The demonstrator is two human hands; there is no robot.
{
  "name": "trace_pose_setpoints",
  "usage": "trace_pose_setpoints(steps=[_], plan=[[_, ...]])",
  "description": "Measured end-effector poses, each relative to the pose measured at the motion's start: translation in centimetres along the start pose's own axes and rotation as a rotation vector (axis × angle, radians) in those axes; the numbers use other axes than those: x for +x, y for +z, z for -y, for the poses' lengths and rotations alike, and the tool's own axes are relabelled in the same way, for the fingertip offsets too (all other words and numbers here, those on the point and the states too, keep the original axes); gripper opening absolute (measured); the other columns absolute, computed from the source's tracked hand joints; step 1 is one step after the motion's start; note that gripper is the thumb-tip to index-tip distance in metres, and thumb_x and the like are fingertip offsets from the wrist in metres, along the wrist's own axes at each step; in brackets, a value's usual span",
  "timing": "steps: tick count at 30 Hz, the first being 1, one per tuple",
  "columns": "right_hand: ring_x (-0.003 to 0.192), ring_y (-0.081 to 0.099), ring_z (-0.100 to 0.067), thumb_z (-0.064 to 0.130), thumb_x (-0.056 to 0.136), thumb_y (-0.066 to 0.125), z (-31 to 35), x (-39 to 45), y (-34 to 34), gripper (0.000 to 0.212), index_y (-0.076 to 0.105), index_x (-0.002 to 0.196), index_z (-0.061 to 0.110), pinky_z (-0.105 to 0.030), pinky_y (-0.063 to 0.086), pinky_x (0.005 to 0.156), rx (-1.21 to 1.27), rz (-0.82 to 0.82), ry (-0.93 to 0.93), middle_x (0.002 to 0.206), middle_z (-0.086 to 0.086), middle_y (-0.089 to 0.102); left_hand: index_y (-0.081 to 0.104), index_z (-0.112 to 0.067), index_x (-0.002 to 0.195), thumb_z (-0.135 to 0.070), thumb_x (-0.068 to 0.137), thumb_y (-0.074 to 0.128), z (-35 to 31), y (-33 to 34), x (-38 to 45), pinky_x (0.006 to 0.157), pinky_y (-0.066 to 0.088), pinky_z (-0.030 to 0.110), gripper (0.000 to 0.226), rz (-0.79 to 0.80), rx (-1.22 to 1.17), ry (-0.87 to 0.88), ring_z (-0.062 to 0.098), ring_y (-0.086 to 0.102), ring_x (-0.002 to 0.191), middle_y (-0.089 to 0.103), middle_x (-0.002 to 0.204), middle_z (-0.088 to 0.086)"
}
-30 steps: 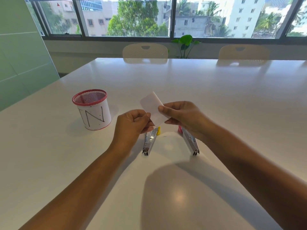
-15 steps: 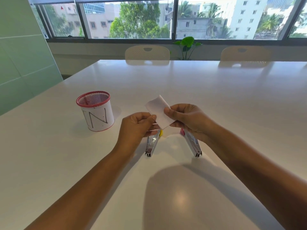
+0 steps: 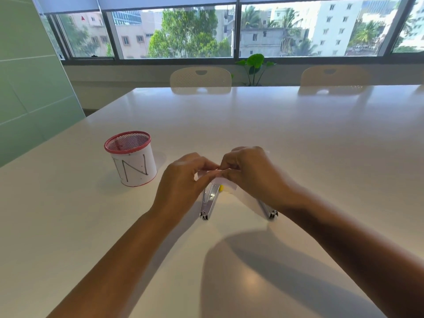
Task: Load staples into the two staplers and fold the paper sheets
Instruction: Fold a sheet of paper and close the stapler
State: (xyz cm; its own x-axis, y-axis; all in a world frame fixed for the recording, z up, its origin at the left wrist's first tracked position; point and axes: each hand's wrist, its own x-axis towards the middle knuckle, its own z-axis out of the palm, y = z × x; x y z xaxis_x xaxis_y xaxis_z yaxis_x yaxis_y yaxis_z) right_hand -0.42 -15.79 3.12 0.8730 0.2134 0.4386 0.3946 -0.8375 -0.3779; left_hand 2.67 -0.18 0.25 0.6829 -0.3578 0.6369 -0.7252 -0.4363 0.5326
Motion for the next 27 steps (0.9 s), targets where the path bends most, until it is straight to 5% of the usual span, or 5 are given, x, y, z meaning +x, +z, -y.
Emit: trace_pose_setpoints(steps=[7, 17, 22, 27], plan=[[0.07, 0.055, -0.017, 0.026, 0.088, 0.059, 0.6, -0.2, -0.4, 0.014, 0.068, 0.082, 0.018, -0.031, 0.045, 0.062, -0.151, -0.038, -0.059, 0.078, 0.005, 0.058, 0.068, -0.012, 0.076, -0.039, 0.081, 0.049, -0.3, -0.4, 0.2, 0.067, 0.049, 0.031, 0.034, -0.003, 0.421, 0.174, 0.021, 0.062, 0.062, 0.069, 0.07, 0.002], [0.078, 0.055, -0.014, 0.027, 0.094, 0.049, 1.0, -0.3, -0.1, 0.02, 0.067, 0.098, 0.02, -0.015, 0.032, 0.056, -0.162, -0.066, -0.075, 0.086, 0.006, 0.06, 0.067, -0.01, 0.074, -0.034, 0.079, 0.059, -0.3, -0.7, 0.3, 0.065, 0.044, 0.028, 0.026, -0.065, 0.403, 0.097, 0.021, 0.061, 0.059, 0.069, 0.069, 0.005], [0.085, 0.062, -0.019, 0.026, 0.096, 0.043, 1.0, -0.5, -0.1, 0.023, 0.063, 0.107, 0.021, -0.028, 0.046, 0.068, -0.207, -0.047, -0.082, 0.102, 0.003, 0.065, 0.067, -0.01, 0.079, -0.035, 0.08, 0.057, 0.1, -0.8, 0.3, 0.062, 0.035, 0.013, 0.027, -0.053, 0.276, 0.013, 0.012, 0.054, 0.065, 0.069, 0.074, 0.006], [0.085, 0.062, -0.019, 0.027, 0.096, 0.043, 0.7, -0.4, 0.1, 0.025, 0.065, 0.106, 0.019, -0.023, 0.042, 0.066, -0.17, -0.048, -0.081, 0.101, 0.001, 0.066, 0.069, -0.007, 0.079, -0.031, 0.077, 0.059, 0.3, -0.8, 0.3, 0.066, 0.045, 0.023, 0.026, -0.055, 0.293, 0.054, 0.02, 0.062, 0.062, 0.071, 0.072, 0.009]])
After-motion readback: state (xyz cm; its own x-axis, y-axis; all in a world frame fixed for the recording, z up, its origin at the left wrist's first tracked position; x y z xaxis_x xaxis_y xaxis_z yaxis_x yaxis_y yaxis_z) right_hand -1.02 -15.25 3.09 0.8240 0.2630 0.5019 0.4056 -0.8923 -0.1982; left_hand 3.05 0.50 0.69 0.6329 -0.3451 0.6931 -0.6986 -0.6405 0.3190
